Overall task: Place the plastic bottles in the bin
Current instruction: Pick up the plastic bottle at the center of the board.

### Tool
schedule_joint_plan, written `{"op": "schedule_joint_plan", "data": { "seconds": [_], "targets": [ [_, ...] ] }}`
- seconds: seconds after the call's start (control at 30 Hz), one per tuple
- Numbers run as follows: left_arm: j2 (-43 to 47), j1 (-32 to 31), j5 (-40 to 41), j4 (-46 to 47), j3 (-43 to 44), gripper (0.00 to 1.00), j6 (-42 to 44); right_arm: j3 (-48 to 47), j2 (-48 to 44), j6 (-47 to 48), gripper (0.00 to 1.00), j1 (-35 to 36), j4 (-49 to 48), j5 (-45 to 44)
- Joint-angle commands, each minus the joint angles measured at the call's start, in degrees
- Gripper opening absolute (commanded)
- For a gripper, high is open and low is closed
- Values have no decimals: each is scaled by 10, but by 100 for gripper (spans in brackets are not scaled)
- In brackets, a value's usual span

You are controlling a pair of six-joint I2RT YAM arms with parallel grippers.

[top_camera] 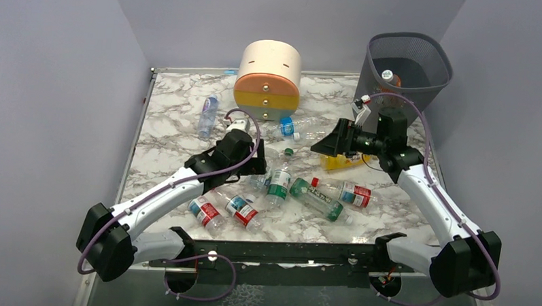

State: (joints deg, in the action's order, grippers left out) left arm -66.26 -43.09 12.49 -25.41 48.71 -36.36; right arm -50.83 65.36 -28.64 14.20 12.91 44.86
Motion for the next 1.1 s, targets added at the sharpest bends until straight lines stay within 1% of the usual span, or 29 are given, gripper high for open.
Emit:
{"op": "schedule_joint_plan", "data": {
  "seconds": [0.0,0.07,0.27,0.4,0.73,1.07],
  "targets": [
    [-14,32,-45,39,-10,99,64,6,-20,1,100,3,-10,15],
    [-30,33,-46,47,-11,99,69,9,-22,0,100,3,-10,14],
    [-75,34,-84,78,-24,99,82,18,-23,1,100,3,-11,16],
    [-87,34,-80,86,-36,99,83,21,-17,0,100,3,-16,21],
    [-109,33,-102,109,-60,99,76,24,-1,-9,100,3,-34,35],
    [-143,33,-104,132,-66,99,80,36,6,-18,100,3,-49,40]
  ]
}}
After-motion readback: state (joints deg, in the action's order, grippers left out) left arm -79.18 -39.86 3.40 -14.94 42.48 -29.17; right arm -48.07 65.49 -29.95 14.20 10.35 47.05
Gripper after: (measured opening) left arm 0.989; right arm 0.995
